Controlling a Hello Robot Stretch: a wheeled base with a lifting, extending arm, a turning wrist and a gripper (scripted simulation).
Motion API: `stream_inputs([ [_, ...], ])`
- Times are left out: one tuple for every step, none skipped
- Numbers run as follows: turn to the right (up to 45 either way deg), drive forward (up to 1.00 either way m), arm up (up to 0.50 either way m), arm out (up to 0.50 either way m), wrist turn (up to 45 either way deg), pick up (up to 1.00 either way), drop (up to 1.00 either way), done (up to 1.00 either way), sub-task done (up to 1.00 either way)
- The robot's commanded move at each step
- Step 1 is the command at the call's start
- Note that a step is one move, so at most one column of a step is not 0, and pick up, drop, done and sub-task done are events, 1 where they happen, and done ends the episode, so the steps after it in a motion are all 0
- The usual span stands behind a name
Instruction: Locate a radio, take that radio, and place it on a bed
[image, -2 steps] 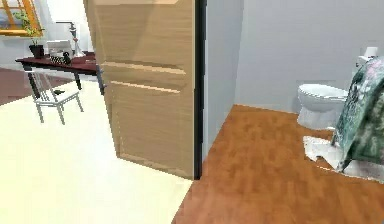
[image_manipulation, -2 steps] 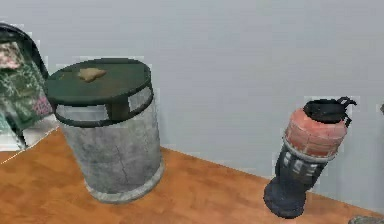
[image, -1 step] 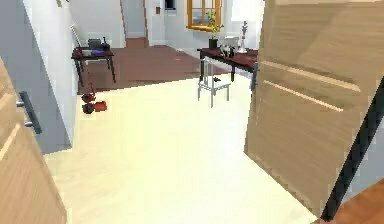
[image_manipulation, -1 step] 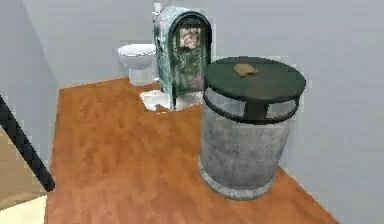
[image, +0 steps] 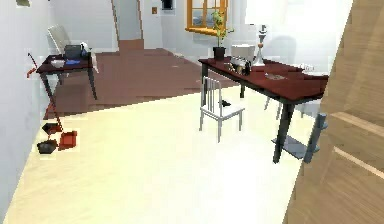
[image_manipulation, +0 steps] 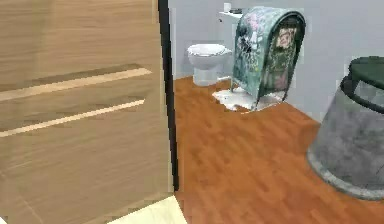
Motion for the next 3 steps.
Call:
stream_inputs([
  [0.0,0.8,0.0,0.0,0.0,0.0,0.0,0.0,0.0],
  [21.0,0.0,0.0,0.0,0.0,0.0,0.0,0.0,0.0],
  [0.0,0.65,0.0,0.0,0.0,0.0,0.0,0.0,0.0],
])
